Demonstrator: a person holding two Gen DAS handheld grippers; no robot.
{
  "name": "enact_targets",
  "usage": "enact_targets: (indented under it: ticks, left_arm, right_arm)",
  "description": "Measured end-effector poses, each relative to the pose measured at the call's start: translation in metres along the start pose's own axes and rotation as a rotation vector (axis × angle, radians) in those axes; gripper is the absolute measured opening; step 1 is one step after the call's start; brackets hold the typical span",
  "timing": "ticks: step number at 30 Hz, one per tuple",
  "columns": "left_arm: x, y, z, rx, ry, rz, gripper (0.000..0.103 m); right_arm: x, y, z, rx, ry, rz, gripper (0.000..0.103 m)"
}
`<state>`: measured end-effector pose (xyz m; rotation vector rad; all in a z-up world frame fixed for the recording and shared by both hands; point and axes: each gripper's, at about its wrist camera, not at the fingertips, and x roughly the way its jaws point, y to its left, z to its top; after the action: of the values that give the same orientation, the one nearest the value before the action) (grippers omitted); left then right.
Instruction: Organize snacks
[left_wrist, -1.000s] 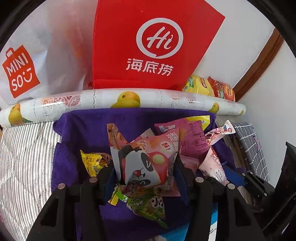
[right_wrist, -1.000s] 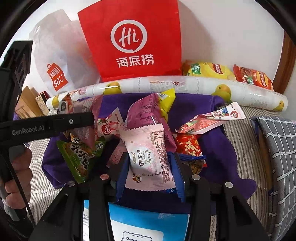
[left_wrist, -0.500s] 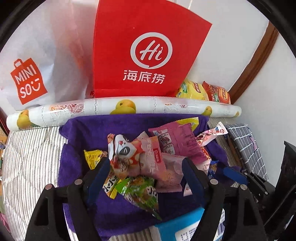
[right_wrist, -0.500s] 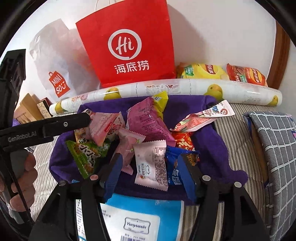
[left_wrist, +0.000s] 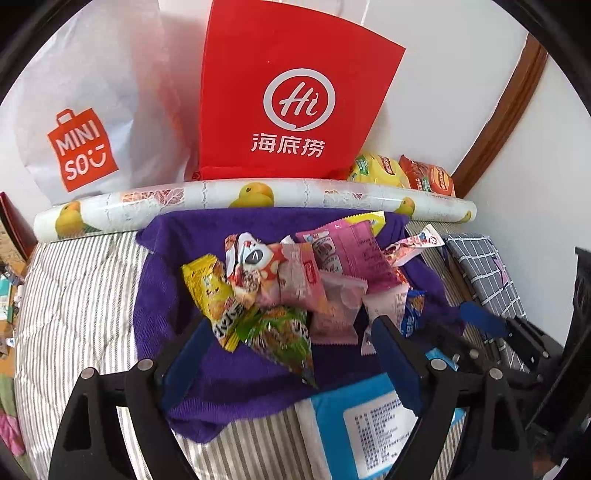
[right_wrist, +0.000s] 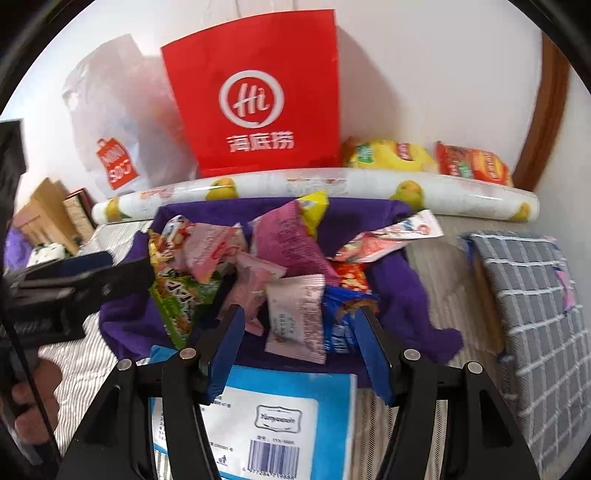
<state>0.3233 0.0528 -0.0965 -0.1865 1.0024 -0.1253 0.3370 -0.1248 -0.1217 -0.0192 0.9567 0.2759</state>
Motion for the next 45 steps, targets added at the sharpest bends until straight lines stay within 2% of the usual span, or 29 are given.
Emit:
enact_targets:
  ticks: [4,10,14,16,18,23,29,32,34,41,45]
  left_arm:
    - [-0.014,-0.003,-0.011,0.001,-0.019,0.032,0.093]
    - [-0.038,-0.01,-0.031,0.004,-0.033,0.043,0.094]
    - [-0.06,-0.019,-0.048,0.025,-0.051,0.051,0.094]
    - [-0.07,-0.023,-0.055,0.033,-0.06,0.053,0.094]
    - [-0.084,-0.027,-0.066,0.033,-0.075,0.06,0.094]
    - [-0.114,-0.039,-0.093,0.033,-0.104,0.044,0.094]
    - [-0.147,-0.058,-0.125,0.074,-0.138,0.054,0.094]
    - [-0.164,-0.063,-0.138,0.06,-0.161,0.041,0.094]
    - [-0.177,-0.068,-0.147,0.054,-0.185,0.058,0.094]
    - [-0.206,-0.086,-0.182,0.068,-0.228,0.097,0.094]
    - [-0.22,-0.092,-0.195,0.074,-0.244,0.1,0.094]
  right_arm:
    - [-0.01,-0.005,0.0,0.032,0.013,0.009,0.061]
    - [-0.037,-0.006,-0.012,0.061,0.012,-0.034,0.061]
    - [-0.064,-0.001,-0.024,0.047,-0.017,-0.057,0.076]
    - [-0.083,0.001,-0.031,0.048,-0.044,-0.059,0.078]
    - [-0.099,0.002,-0.038,0.047,-0.058,-0.058,0.089]
    - [-0.143,0.001,-0.061,0.066,-0.113,-0.072,0.099]
    - [-0.187,-0.006,-0.092,0.102,-0.143,-0.099,0.1]
    - [-0.209,-0.012,-0.11,0.13,-0.161,-0.109,0.1]
    - [-0.222,-0.015,-0.124,0.148,-0.171,-0.111,0.1]
    - [-0.252,-0.01,-0.16,0.108,-0.224,-0.17,0.1]
    - [-0.269,-0.009,-0.175,0.109,-0.249,-0.154,0.1]
